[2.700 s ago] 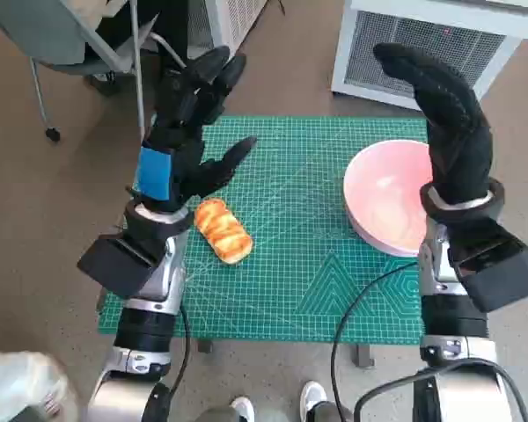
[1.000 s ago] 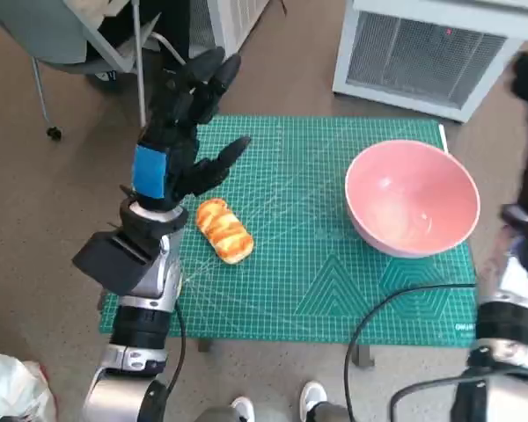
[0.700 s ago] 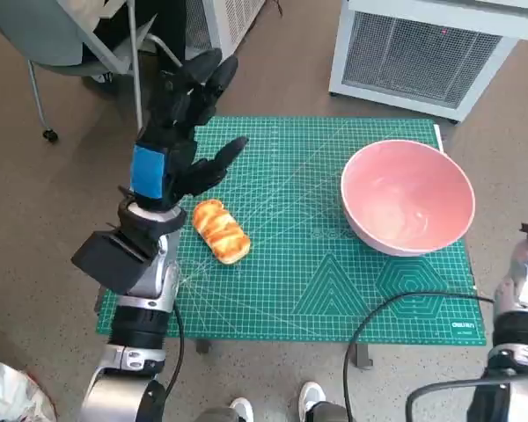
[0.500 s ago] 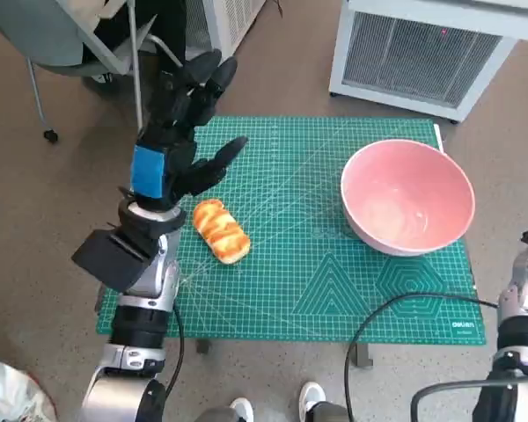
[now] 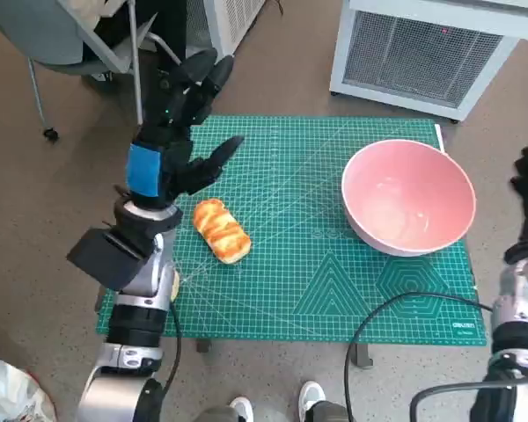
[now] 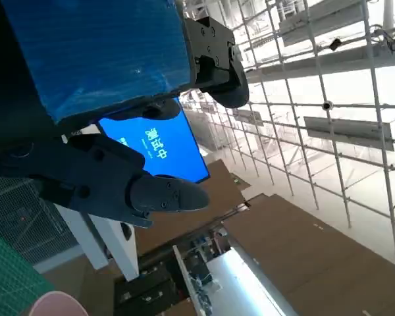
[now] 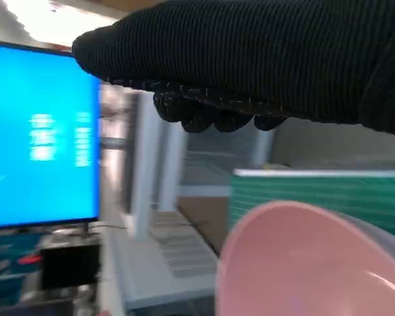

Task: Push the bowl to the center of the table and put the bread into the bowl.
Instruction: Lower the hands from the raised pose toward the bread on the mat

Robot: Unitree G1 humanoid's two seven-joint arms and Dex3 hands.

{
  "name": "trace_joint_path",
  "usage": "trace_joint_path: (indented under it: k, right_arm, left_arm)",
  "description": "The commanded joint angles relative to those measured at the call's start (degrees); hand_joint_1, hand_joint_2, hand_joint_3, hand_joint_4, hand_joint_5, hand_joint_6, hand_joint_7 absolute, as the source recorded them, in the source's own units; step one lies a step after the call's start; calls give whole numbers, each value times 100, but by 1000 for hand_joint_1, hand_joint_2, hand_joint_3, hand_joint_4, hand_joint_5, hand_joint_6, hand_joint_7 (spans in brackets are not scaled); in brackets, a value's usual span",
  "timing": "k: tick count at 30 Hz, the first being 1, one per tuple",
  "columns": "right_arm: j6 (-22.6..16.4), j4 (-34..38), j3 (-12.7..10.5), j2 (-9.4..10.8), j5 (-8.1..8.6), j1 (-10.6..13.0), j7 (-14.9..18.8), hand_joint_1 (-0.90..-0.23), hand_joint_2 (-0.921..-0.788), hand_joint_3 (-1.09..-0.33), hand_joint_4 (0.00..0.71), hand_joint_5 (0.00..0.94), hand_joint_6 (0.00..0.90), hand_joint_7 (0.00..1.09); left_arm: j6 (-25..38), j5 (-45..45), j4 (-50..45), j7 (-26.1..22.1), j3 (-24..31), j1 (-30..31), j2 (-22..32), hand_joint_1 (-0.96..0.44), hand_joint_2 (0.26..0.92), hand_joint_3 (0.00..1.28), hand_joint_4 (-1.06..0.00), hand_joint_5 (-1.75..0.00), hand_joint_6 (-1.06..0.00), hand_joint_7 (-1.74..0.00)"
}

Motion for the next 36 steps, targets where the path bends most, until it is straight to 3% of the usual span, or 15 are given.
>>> trace_joint_path:
  k: [1, 6, 17, 25, 30, 36]
  right_arm:
    - [419, 112, -46, 225, 7, 129, -18, -463, -921, -862, 175, 15, 239, 9]
    - [659, 118, -64, 373, -10, 81, -9, -463, -921, -867, 181, 13, 248, 12]
    - [836, 128, 158, 729, -272, -66, -89, -488, -921, -858, 216, 19, 275, 21]
    - [803, 120, 217, 948, -366, -197, 25, -522, -921, -773, 264, 22, 311, 30]
    - [746, 108, 359, 1031, -457, -254, 119, -511, -921, -808, 252, 7, 286, 12]
    - [718, 115, 359, 1135, -454, -321, 235, -507, -921, -835, 225, 1, 289, 12]
  left_arm:
    - [51, -88, -195, -46, 66, 21, 104, -284, 921, 204, -445, -40, -185, -660]
    - [118, -134, -281, -86, 94, 67, 156, -281, 921, 204, -445, -39, -188, -661]
    - [328, -163, -563, -90, 113, 222, 202, -281, 921, 205, -446, -36, -191, -656]
    - [371, -54, -699, 24, 157, 327, 222, -288, 921, 204, -448, -34, -194, -645]
    - [347, 22, -746, 110, 174, 382, 245, -300, 921, 203, -458, -31, -210, -613]
    - [323, 103, -798, 197, 190, 461, 272, -302, 921, 200, -462, -27, -221, -587]
